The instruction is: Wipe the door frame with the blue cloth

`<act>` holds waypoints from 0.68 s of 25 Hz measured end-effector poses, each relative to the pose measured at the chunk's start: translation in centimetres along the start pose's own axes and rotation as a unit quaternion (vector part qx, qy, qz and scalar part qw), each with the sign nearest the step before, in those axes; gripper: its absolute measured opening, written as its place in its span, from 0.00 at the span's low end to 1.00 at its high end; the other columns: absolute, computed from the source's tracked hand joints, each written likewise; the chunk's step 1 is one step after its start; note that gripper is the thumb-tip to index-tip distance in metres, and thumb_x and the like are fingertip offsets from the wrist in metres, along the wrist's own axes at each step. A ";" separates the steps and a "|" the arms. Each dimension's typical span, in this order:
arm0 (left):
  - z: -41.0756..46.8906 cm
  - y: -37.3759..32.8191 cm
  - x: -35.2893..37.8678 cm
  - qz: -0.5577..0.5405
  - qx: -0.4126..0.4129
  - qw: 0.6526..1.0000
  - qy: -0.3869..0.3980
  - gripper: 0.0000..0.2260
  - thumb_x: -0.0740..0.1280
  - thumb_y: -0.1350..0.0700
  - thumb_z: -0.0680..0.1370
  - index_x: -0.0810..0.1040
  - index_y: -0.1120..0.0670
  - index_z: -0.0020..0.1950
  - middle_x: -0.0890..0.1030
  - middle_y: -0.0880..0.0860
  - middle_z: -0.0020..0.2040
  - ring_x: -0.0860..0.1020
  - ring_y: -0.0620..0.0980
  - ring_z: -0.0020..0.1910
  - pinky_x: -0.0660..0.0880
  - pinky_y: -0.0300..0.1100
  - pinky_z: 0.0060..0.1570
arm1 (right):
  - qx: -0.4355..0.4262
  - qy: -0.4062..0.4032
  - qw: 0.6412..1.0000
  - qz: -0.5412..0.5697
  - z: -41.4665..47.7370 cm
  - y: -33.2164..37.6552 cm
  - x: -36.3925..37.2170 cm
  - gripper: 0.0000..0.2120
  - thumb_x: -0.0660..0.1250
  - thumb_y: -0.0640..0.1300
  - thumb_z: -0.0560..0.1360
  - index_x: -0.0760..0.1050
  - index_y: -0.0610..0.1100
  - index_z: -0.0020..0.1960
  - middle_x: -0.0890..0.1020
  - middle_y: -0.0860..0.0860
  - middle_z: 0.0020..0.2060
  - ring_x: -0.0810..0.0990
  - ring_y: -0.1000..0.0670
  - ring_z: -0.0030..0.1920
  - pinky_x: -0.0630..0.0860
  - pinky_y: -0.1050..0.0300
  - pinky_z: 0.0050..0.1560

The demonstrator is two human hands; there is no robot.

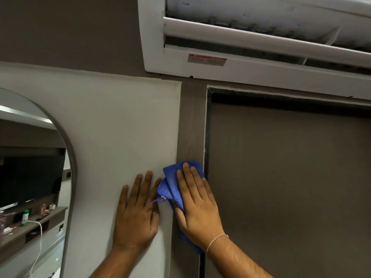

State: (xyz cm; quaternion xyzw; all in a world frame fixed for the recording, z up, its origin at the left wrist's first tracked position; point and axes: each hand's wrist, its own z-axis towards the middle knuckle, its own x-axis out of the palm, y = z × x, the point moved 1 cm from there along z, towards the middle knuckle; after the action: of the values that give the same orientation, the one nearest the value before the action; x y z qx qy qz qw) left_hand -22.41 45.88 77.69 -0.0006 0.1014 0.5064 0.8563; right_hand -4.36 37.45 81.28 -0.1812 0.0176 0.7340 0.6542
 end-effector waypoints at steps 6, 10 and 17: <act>-1.4 0.3 0.3 0.030 0.037 0.999 0.018 0.40 0.60 0.39 0.81 0.52 0.52 0.90 0.52 0.58 0.90 0.50 0.60 0.88 0.48 0.62 0.85 | -0.009 0.030 0.999 -0.022 -5.8 1.5 1.7 0.40 0.61 0.58 0.83 0.49 0.46 0.88 0.51 0.48 0.88 0.49 0.46 0.88 0.42 0.49 0.88; -1.5 0.1 0.5 0.034 0.028 0.999 0.004 0.29 0.49 0.44 0.89 0.55 0.52 0.89 0.53 0.57 0.90 0.51 0.60 0.89 0.49 0.61 0.86 | -0.035 0.062 0.997 -0.024 -11.0 2.3 2.9 0.41 0.63 0.57 0.82 0.50 0.45 0.88 0.51 0.47 0.88 0.50 0.45 0.88 0.42 0.47 0.88; -2.0 -0.2 0.4 0.007 0.004 1.000 0.003 0.31 0.55 0.53 0.86 0.52 0.49 0.90 0.53 0.55 0.90 0.49 0.56 0.89 0.47 0.60 0.86 | -0.086 0.126 0.988 -0.031 -21.4 4.2 5.3 0.40 0.62 0.56 0.83 0.50 0.45 0.88 0.51 0.47 0.88 0.48 0.45 0.88 0.41 0.45 0.88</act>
State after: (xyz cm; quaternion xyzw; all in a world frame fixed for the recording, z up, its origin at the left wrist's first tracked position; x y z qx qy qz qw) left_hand -22.37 45.92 75.68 0.0017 0.1061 0.5120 0.8524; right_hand -3.60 36.24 58.86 -0.3283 0.0315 0.6833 0.6515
